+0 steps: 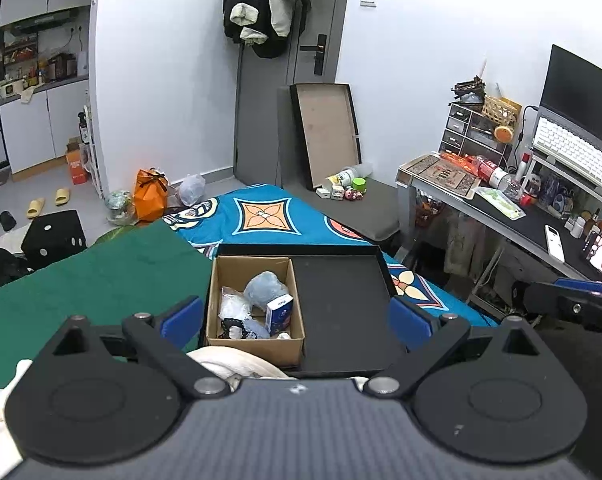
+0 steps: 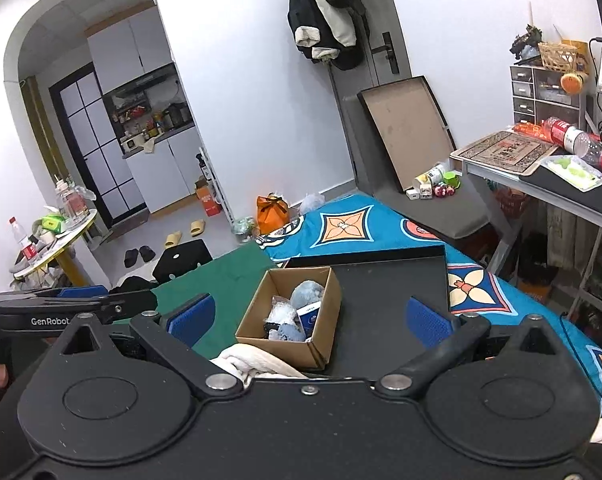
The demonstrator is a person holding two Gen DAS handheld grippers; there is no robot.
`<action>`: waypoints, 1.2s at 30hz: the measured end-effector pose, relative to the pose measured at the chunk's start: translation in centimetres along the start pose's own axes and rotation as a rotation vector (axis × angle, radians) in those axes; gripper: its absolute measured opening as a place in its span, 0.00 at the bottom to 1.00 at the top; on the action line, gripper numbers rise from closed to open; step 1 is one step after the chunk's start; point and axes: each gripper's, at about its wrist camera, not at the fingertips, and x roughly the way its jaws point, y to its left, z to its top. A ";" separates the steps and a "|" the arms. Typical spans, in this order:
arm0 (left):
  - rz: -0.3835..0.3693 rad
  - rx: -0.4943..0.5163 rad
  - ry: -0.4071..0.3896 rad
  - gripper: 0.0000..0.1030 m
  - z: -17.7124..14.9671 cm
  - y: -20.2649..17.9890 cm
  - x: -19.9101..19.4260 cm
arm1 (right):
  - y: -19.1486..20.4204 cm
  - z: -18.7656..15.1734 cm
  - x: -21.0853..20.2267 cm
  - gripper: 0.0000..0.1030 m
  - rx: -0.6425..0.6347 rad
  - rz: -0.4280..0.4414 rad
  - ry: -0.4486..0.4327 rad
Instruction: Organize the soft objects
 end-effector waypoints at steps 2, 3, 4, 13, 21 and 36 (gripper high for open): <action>0.006 0.002 -0.006 0.96 -0.1 -0.2 -0.2 | -0.1 0.0 0.1 1.00 0.006 0.004 0.004; 0.012 0.003 -0.011 0.96 -0.1 -0.2 -0.2 | -0.1 -0.1 0.1 1.00 0.010 0.006 0.005; 0.014 0.002 -0.013 0.96 -0.2 -0.2 -0.3 | -0.2 -0.1 0.1 1.00 0.015 0.008 0.006; 0.013 -0.008 -0.014 0.96 -0.3 0.1 -0.5 | -0.3 -0.4 0.1 1.00 0.015 0.009 0.003; 0.021 -0.003 -0.016 0.96 -0.4 0.1 -0.6 | -0.3 -0.4 0.1 1.00 0.016 0.011 0.008; 0.031 -0.004 -0.016 0.96 -0.6 0.6 -0.3 | -0.2 -0.6 0.4 1.00 0.028 -0.001 0.013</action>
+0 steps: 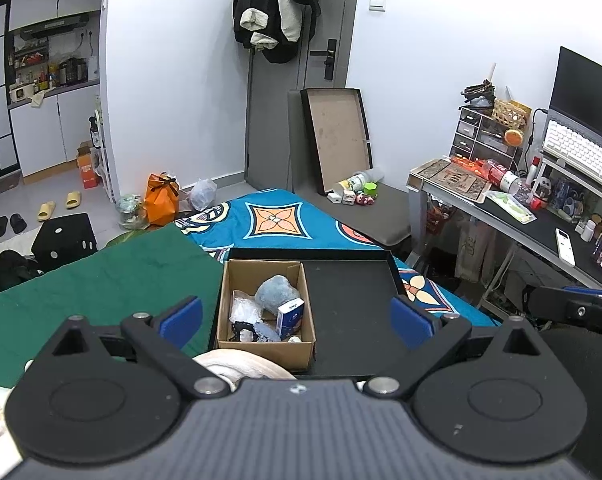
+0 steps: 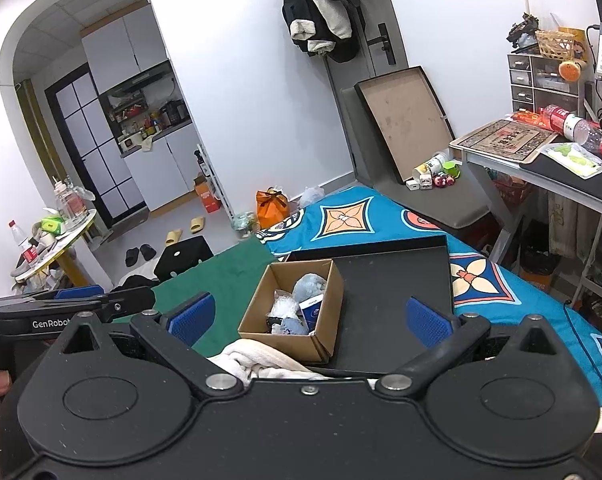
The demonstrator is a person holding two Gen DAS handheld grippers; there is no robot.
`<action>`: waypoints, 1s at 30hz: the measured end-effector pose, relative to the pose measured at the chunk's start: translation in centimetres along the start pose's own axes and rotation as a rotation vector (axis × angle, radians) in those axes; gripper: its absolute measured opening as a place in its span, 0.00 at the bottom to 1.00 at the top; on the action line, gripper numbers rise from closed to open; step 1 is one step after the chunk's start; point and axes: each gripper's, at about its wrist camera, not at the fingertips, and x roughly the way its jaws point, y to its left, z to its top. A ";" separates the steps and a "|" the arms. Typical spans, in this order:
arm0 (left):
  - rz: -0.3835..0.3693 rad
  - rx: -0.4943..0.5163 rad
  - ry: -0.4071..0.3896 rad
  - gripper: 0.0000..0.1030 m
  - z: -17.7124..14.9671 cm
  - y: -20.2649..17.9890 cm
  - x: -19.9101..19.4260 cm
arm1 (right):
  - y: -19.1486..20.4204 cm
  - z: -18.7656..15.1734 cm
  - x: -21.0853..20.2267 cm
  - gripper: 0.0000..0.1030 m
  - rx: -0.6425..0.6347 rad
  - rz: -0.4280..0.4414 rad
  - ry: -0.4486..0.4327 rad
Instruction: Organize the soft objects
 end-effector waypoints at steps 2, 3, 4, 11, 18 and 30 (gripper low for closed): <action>0.002 -0.002 0.001 0.96 0.0 0.0 0.1 | 0.0 -0.1 -0.1 1.00 0.003 -0.002 -0.001; 0.001 -0.002 0.000 0.96 0.0 0.0 0.1 | 0.0 0.0 -0.1 1.00 0.004 -0.002 -0.002; 0.001 -0.003 0.001 0.96 0.0 0.0 0.1 | 0.0 0.0 -0.1 1.00 0.005 -0.001 -0.002; 0.002 -0.002 -0.003 0.96 0.1 -0.3 0.2 | -0.1 -0.1 -0.2 1.00 0.011 -0.001 0.003; 0.009 0.005 -0.003 0.97 0.1 -0.7 0.3 | -0.3 0.0 0.0 1.00 0.021 -0.006 0.003; 0.014 0.006 -0.007 0.97 0.2 -0.8 0.4 | -0.3 -0.1 0.0 1.00 0.031 -0.010 -0.001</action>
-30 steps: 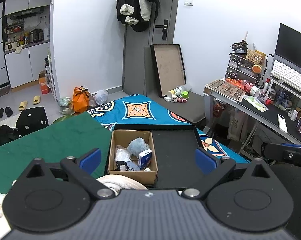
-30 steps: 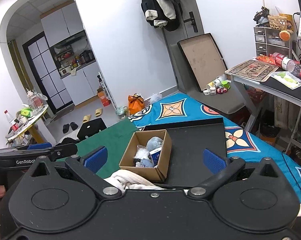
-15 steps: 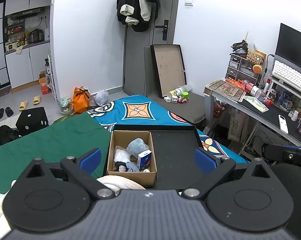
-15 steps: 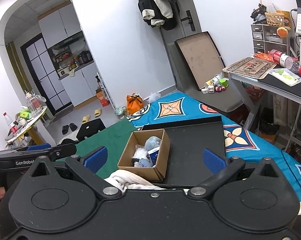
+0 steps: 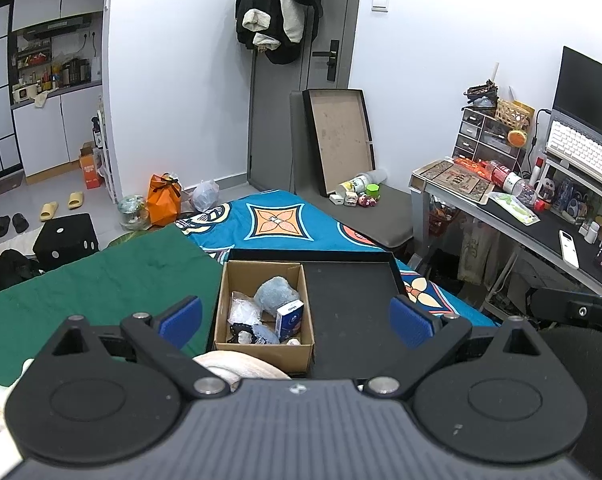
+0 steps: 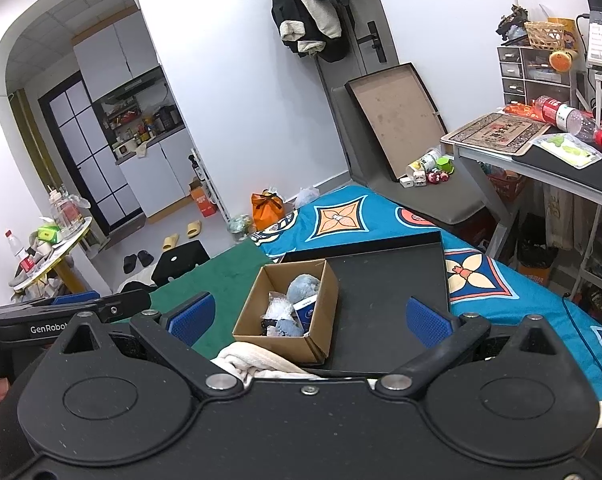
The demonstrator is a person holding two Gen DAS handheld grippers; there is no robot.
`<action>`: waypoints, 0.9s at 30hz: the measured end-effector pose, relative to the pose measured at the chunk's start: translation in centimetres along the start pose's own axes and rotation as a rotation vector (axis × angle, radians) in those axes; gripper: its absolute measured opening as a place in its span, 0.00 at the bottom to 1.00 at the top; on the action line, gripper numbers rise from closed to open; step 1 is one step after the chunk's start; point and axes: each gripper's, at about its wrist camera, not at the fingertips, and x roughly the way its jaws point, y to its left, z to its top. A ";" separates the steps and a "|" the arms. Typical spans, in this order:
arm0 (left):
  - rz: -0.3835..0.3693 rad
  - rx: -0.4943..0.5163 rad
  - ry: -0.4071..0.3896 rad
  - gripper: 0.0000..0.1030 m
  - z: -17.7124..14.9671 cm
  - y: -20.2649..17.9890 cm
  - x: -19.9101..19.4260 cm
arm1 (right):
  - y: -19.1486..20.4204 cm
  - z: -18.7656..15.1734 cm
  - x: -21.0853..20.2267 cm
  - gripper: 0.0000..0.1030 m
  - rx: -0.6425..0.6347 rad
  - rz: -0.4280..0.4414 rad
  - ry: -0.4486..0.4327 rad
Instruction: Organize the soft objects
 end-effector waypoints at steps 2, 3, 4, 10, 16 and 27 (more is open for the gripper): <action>0.001 0.000 0.000 0.97 0.0 0.0 0.0 | 0.1 0.1 0.0 1.00 -0.003 -0.006 -0.001; 0.001 -0.001 0.000 0.97 0.0 0.0 0.1 | 0.1 0.0 -0.1 1.00 -0.004 -0.007 -0.002; 0.000 -0.001 0.000 0.97 0.0 0.0 0.1 | 0.1 0.0 -0.1 1.00 -0.004 -0.007 -0.003; 0.000 0.002 0.001 0.97 0.0 -0.2 0.1 | 0.1 0.1 -0.2 1.00 -0.009 -0.005 0.002; 0.001 0.012 0.003 0.97 0.0 -0.4 0.1 | 0.3 0.3 -0.2 1.00 -0.028 -0.002 0.010; 0.003 0.056 -0.015 0.97 0.4 -1.1 0.3 | -0.3 0.4 0.4 1.00 -0.041 -0.001 0.024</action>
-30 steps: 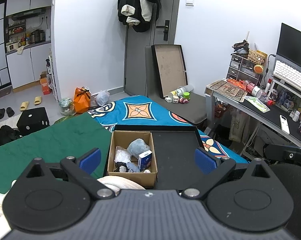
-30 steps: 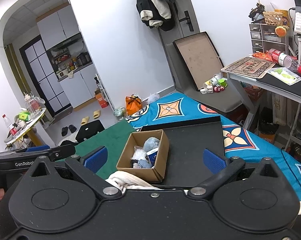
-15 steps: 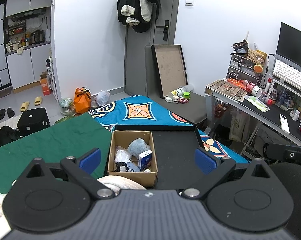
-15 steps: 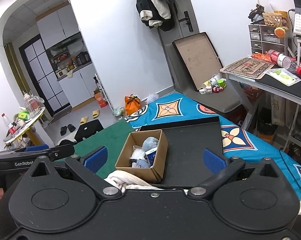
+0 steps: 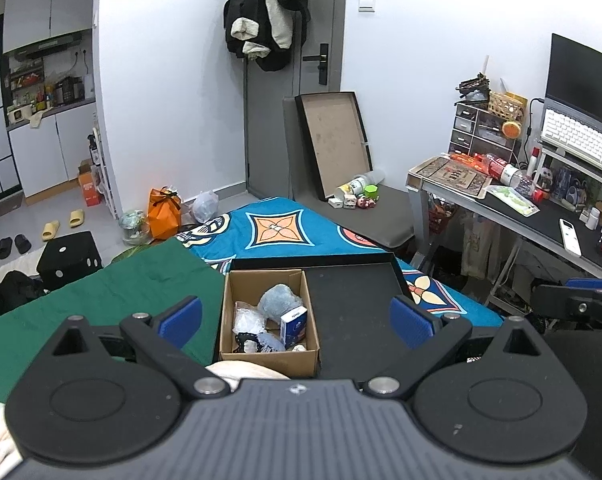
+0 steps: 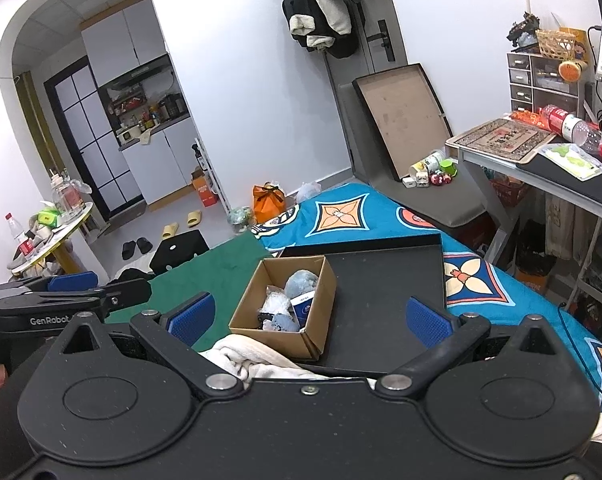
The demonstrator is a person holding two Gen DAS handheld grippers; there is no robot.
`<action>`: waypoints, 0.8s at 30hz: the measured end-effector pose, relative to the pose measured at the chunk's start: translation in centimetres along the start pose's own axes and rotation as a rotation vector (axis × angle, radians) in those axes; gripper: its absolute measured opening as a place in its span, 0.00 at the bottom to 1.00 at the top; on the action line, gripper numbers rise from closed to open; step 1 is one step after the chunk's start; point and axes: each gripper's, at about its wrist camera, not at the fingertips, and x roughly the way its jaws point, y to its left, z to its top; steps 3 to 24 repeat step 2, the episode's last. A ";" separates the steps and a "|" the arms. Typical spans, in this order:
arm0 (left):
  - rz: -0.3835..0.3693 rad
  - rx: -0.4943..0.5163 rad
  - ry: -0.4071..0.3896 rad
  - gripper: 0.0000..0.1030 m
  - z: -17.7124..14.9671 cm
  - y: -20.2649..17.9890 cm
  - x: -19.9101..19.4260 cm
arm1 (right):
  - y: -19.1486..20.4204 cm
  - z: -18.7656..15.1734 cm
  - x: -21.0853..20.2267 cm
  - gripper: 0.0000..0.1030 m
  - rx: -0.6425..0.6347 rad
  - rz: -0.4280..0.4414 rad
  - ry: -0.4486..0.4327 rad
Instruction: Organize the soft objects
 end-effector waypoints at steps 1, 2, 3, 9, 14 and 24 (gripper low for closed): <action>-0.003 0.003 0.001 0.97 0.1 0.0 0.1 | -0.1 0.0 0.1 1.00 0.001 -0.004 0.000; -0.006 0.005 0.004 0.97 0.1 0.0 0.2 | -0.1 0.0 0.1 1.00 0.001 -0.004 0.000; -0.006 0.005 0.004 0.97 0.1 0.0 0.2 | -0.1 0.0 0.1 1.00 0.001 -0.004 0.000; -0.006 0.005 0.004 0.97 0.1 0.0 0.2 | -0.1 0.0 0.1 1.00 0.001 -0.004 0.000; -0.006 0.005 0.004 0.97 0.1 0.0 0.2 | -0.1 0.0 0.1 1.00 0.001 -0.004 0.000; -0.006 0.005 0.004 0.97 0.1 0.0 0.2 | -0.1 0.0 0.1 1.00 0.001 -0.004 0.000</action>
